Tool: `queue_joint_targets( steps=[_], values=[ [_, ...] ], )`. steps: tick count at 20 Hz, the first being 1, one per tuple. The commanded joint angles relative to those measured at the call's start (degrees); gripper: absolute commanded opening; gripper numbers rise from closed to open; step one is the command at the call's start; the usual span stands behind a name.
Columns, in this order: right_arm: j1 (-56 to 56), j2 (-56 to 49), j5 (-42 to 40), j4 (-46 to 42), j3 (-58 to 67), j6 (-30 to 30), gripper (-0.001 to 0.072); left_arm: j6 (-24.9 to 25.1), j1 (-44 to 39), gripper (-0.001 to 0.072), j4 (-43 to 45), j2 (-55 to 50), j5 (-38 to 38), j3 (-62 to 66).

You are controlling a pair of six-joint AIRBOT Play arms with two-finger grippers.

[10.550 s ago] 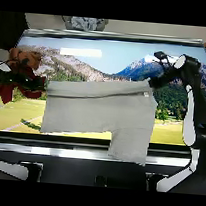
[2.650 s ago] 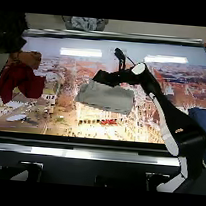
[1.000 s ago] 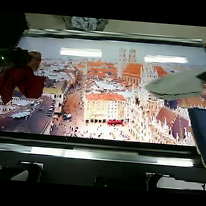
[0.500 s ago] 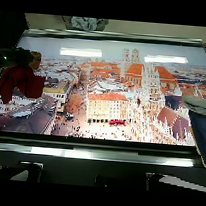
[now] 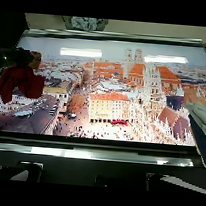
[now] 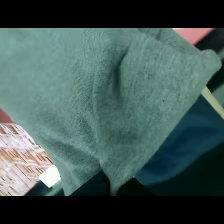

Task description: Fold the shirts.

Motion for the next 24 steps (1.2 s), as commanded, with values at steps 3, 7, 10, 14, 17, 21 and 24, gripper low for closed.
queue_joint_targets(
  steps=[3,7,10,14,17,21,24],
  values=[
    [-0.4,3.7,-8.7,-10.5,-18.4,-0.5,0.0043,0.1,-0.6,0.0036,0.0,0.0,0.0,0.0],
    [-0.5,3.9,-12.7,-12.4,-22.9,2.1,0.0150,0.1,-1.5,0.0036,-0.2,0.0,0.0,0.0],
    [-0.5,4.3,-13.6,-12.0,-21.4,-2.5,0.0688,0.1,-2.1,0.0036,-0.5,0.0,0.0,0.0],
    [3.9,5.0,-25.6,-4.4,-1.8,-9.8,0.0686,0.1,-2.8,0.0034,0.6,-0.7,1.7,4.3],
    [20.7,5.0,-39.6,-0.8,12.4,-17.7,0.0672,-3.8,-5.3,0.0033,15.6,-7.8,-2.7,14.8],
    [52.9,2.6,-29.4,-5.0,13.3,-7.1,0.0539,-9.8,-7.5,0.0402,27.8,-20.5,-23.5,21.6],
    [67.3,-4.3,-12.0,-4.8,9.1,-4.9,0.0662,-8.0,-8.3,0.0675,22.6,-21.4,-32.9,11.7]
  ],
)
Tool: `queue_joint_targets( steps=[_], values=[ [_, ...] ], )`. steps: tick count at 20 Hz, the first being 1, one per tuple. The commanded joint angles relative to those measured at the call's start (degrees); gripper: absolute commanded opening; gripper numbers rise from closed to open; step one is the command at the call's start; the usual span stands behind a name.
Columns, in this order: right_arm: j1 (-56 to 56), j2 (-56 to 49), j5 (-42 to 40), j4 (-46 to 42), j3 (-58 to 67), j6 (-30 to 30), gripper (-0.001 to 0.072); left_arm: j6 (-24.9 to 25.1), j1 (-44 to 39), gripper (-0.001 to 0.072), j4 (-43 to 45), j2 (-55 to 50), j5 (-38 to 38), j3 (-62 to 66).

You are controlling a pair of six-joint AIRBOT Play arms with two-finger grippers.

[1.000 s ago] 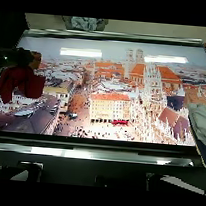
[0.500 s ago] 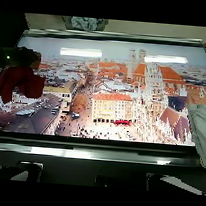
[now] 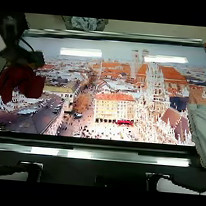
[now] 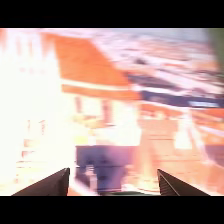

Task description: Fold the shirts.

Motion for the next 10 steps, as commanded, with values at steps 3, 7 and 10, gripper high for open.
queue_joint_targets(
  steps=[3,7,10],
  values=[
    [21.6,-7.5,18.4,0.9,-10.0,1.4,0.0674,-2.4,-3.5,0.0675,-0.4,6.6,0.4,-21.6],
    [24.8,-7.5,15.3,-1.3,-13.8,4.2,0.0675,-2.1,-4.3,0.0671,0.0,9.9,4.3,-25.7],
    [24.7,-7.5,15.6,-1.8,-13.8,4.2,0.0675,-1.5,-4.4,0.0671,0.0,9.7,4.3,-25.7]
  ],
)
